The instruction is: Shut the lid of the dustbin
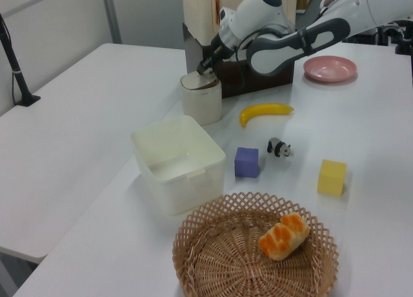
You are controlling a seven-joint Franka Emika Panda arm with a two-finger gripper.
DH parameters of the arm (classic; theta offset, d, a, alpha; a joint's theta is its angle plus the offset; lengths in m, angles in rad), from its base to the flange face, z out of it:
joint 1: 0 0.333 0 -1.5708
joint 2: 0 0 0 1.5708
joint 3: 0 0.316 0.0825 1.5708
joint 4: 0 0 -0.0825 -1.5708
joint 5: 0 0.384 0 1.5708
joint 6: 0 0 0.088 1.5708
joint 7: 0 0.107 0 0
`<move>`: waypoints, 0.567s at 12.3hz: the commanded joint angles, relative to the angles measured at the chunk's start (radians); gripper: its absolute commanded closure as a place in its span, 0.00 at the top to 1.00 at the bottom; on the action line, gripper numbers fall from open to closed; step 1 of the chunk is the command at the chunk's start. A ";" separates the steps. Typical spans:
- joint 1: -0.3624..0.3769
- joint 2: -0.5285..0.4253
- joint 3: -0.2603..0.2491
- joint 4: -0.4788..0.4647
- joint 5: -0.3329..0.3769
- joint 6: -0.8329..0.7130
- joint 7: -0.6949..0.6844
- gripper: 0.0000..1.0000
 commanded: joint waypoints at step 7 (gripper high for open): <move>0.019 -0.029 -0.014 -0.137 0.004 -0.005 -0.054 0.07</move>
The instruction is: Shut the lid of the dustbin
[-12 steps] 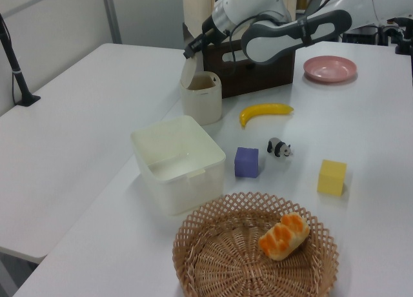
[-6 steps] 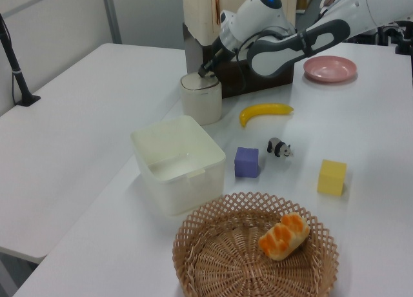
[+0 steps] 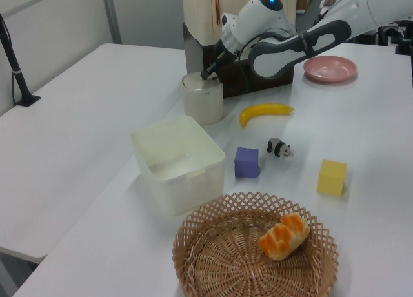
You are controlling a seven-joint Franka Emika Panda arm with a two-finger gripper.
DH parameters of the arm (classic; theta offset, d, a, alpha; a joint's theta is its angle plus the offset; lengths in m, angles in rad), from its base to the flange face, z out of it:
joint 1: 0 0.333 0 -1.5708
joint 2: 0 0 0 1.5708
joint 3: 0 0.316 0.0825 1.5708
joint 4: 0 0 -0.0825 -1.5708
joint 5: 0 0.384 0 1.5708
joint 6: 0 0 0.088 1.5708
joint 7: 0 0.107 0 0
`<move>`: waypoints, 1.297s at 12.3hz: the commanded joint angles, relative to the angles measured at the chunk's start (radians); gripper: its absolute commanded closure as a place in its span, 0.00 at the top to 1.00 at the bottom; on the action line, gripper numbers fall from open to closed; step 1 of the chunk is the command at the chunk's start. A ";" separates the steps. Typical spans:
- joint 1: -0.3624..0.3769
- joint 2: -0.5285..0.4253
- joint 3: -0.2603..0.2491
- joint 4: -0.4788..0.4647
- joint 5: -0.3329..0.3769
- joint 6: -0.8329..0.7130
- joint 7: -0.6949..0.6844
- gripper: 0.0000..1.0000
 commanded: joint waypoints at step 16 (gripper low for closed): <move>-0.147 -0.548 0.254 -0.213 0.027 -0.981 -0.005 1.00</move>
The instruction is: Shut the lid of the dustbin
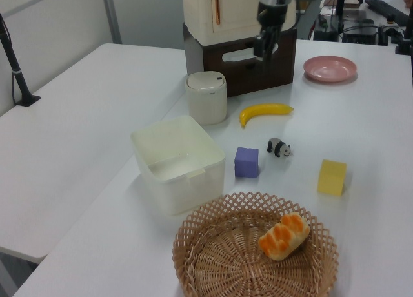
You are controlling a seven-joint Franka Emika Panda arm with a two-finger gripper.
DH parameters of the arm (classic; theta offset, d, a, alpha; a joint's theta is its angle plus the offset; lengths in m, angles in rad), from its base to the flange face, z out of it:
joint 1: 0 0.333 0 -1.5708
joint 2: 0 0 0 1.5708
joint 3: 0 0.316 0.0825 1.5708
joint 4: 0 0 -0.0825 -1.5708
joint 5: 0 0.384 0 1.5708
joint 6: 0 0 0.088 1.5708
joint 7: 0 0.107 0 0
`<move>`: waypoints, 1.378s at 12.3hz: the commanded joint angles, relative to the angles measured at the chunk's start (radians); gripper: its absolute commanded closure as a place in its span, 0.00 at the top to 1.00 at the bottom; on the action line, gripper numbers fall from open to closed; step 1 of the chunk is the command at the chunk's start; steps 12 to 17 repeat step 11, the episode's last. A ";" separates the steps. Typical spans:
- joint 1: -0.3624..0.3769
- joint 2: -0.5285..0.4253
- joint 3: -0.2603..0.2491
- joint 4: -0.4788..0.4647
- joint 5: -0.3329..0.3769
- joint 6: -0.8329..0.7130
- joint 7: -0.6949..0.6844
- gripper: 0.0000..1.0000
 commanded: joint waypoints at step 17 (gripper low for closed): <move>-0.052 -0.171 0.034 -0.116 0.012 -0.182 -0.026 1.00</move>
